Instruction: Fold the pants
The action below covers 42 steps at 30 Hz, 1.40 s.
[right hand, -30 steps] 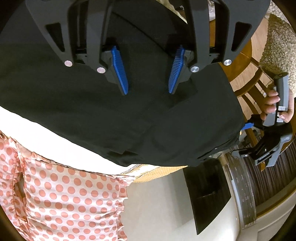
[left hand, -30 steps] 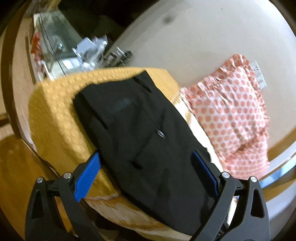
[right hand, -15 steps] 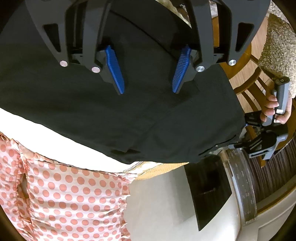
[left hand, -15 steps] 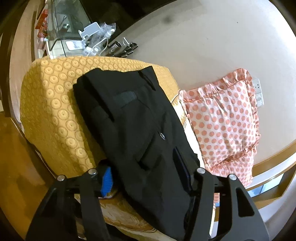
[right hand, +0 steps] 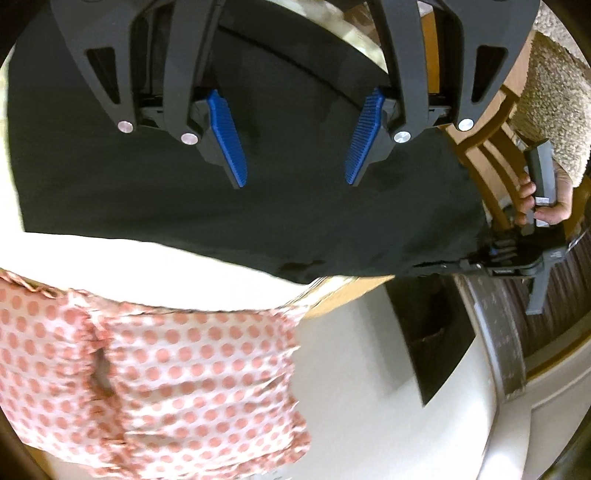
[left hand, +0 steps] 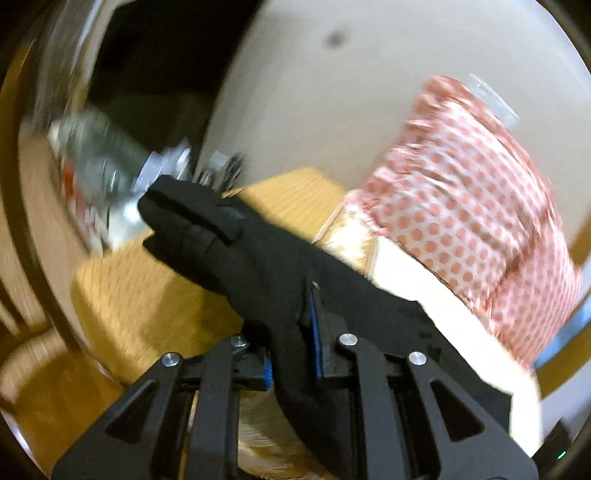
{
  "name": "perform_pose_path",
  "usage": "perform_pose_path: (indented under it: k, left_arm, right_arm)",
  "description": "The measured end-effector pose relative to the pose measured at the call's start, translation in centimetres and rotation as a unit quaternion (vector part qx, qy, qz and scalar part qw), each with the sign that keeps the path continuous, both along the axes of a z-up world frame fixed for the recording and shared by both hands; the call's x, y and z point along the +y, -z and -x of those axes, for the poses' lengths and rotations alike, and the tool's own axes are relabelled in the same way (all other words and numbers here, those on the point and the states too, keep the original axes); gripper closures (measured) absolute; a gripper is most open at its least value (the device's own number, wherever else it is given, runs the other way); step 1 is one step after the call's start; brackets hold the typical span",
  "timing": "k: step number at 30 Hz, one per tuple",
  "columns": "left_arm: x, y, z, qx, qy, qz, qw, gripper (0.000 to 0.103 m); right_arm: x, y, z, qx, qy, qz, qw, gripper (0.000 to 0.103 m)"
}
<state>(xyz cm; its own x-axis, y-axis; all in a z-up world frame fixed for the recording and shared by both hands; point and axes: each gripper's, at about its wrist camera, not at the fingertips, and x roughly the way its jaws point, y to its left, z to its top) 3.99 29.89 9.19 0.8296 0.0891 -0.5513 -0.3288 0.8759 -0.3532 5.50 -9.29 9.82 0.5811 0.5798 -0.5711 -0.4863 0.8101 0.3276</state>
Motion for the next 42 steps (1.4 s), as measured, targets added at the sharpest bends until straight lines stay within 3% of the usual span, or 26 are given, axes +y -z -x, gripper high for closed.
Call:
perform_pose_path:
  k: [4,8,10,13,17,20,22,24,29,31,34,37,39,42]
  left_arm:
    - [-7.3,-4.0,-1.4,-0.027,0.077,-0.080,0.9935,0.089]
    - [-15.9,-6.1,-3.1,-0.048,0.183,-0.127,0.9737,0.090]
    - [-20.3,-6.3,-3.5,-0.054,0.236,-0.145,0.9593,0.090]
    - [-27.3,-5.0,-3.1,-0.065,0.324,-0.164,0.9293,0.090]
    - [-35.4,0.5,-0.9,-0.033,0.431,-0.222,0.8742,0.090]
    - [-37.4,4.8,-1.0,0.024,0.461,-0.229,0.8571,0.090]
    - [-37.4,6.4,-0.9,0.046,0.469,-0.217,0.8551,0.090]
    - [-37.8,6.3,0.2,0.019,0.460,-0.252,0.8510,0.090]
    - [-37.1,3.7,0.5,-0.021,0.448,-0.201,0.8707,0.091]
    - [-37.8,4.2,1.2,-0.023,0.461,-0.207,0.8629,0.090]
    - [-40.5,7.7,2.1,0.025,0.489,-0.247,0.8358,0.090]
    - [-40.5,8.3,2.7,0.000,0.482,-0.274,0.8323,0.088]
    - [-39.7,7.5,2.5,0.004,0.488,-0.247,0.8371,0.085]
    - [-37.6,5.6,2.6,0.007,0.503,-0.198,0.8413,0.069]
  right_arm:
    - [-3.8,-0.2,0.1,-0.004,0.048,-0.012,0.999,0.045]
    - [-7.6,0.1,0.1,0.006,0.097,-0.023,0.995,0.044]
    - [-9.6,0.2,0.4,0.009,0.125,-0.027,0.992,0.044]
    - [-12.9,0.0,1.2,0.005,0.172,-0.025,0.985,0.044]
    - [-17.1,0.3,2.2,0.006,0.235,-0.016,0.972,0.040]
    - [-19.9,0.7,2.7,0.013,0.276,-0.014,0.961,0.040]
    - [-21.2,0.9,2.8,0.017,0.294,-0.014,0.955,0.040]
    - [-22.0,0.9,2.7,0.017,0.308,-0.017,0.951,0.040]
    - [-22.5,0.7,2.3,0.008,0.319,-0.020,0.947,0.040]
    - [-22.5,0.7,2.6,0.008,0.320,-0.019,0.947,0.040]
    - [-22.3,0.6,2.5,0.010,0.320,-0.017,0.947,0.040]
    - [-21.7,-0.1,2.5,0.000,0.312,-0.013,0.950,0.040]
    - [-21.0,-0.8,2.4,-0.010,0.299,-0.009,0.954,0.040]
    - [-19.9,-1.9,2.5,-0.035,0.282,-0.009,0.959,0.040]
